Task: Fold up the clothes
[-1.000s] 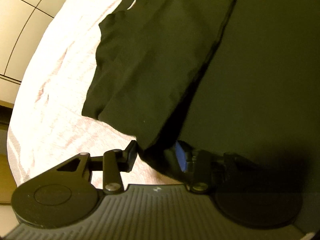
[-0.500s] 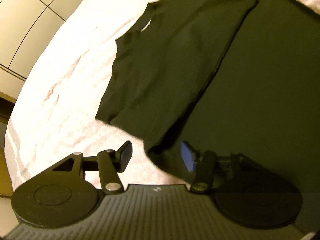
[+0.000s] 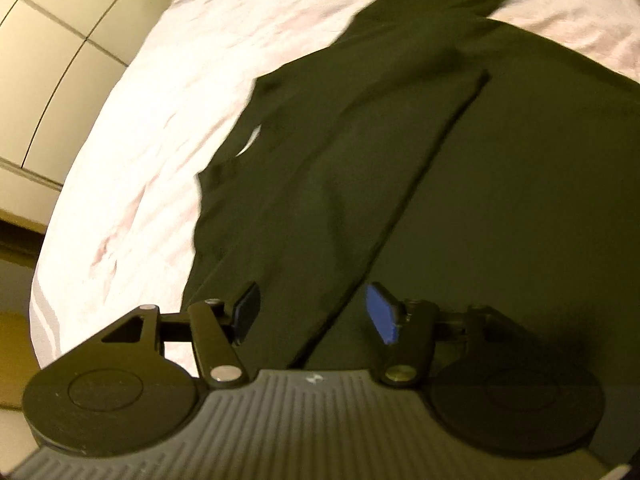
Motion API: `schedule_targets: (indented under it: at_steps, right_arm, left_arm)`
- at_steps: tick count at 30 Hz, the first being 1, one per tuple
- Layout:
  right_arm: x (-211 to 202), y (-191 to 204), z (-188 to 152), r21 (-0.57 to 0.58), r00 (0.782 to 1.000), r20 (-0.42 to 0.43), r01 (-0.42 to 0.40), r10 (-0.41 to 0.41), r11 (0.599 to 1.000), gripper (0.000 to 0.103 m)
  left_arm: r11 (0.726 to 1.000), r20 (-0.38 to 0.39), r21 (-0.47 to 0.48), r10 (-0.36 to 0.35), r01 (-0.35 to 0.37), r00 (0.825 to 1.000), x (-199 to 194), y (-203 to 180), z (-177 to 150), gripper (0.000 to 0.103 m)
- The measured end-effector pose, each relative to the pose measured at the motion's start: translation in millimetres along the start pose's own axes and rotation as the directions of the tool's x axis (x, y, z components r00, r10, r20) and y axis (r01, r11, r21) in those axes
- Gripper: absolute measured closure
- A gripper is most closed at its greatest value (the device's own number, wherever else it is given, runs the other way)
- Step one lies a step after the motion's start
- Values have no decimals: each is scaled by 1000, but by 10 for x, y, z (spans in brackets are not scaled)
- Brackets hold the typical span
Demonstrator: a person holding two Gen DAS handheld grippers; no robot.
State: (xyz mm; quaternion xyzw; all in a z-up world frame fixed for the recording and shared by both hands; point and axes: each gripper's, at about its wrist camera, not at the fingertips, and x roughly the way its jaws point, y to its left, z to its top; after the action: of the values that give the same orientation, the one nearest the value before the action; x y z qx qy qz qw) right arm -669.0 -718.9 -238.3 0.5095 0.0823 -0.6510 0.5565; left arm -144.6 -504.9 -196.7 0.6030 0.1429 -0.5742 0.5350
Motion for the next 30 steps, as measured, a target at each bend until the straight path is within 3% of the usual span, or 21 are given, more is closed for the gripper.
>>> schedule_targets:
  at_steps: [4,11,12,13,14,18,20,22,25,27,30]
  right_arm:
    - [385,-354,351,62,1000,-17,-8,9,998,53]
    - [656,-754,587,273,998,10,-65,65,960,53]
    - [626,-741,608,279,998,21,-71,67,958,62]
    - [582,-699,628,266,998,26,-66,62,962,88]
    - [523,-624,646,241,998,30,-57,51,969,94]
    - [250,-157,691,93,996,70,-60,54,994,95]
    - [71,335,632,-47,988,105,-113,117,992,96]
    - [-91,869,501,-175,969,123,-190,213,966,96]
    - [-403,1840,100,-419,908,116,-323,402,849,96]
    - [-670,2427,-317,-572,844,75,-399,530,716,96]
    - [-1074,3110,-1229,-733,743,-61,-486,666,476,95]
  left_arm:
    - [997,-24,74,-24,26,999,30,-280,410,46]
    - [991,-17,135,-1,4,1000,74,-508,828,44]
    - [991,-13,132,5,-3,1000,69,-500,851,44]
    - [992,-9,127,10,-9,1000,60,-487,865,44]
    - [993,-6,118,12,-12,1000,43,-465,863,44]
    - [997,13,73,23,-24,1000,-36,-366,755,42]
    - [998,19,51,26,-27,999,-59,-314,631,42]
    - [999,28,31,28,-29,999,-97,-251,478,42]
    - [999,39,-13,40,-40,998,-171,-128,187,42]
    - [998,38,-50,48,-46,998,-257,-13,-77,42]
    - [992,13,-104,67,-65,998,-369,175,-550,42]
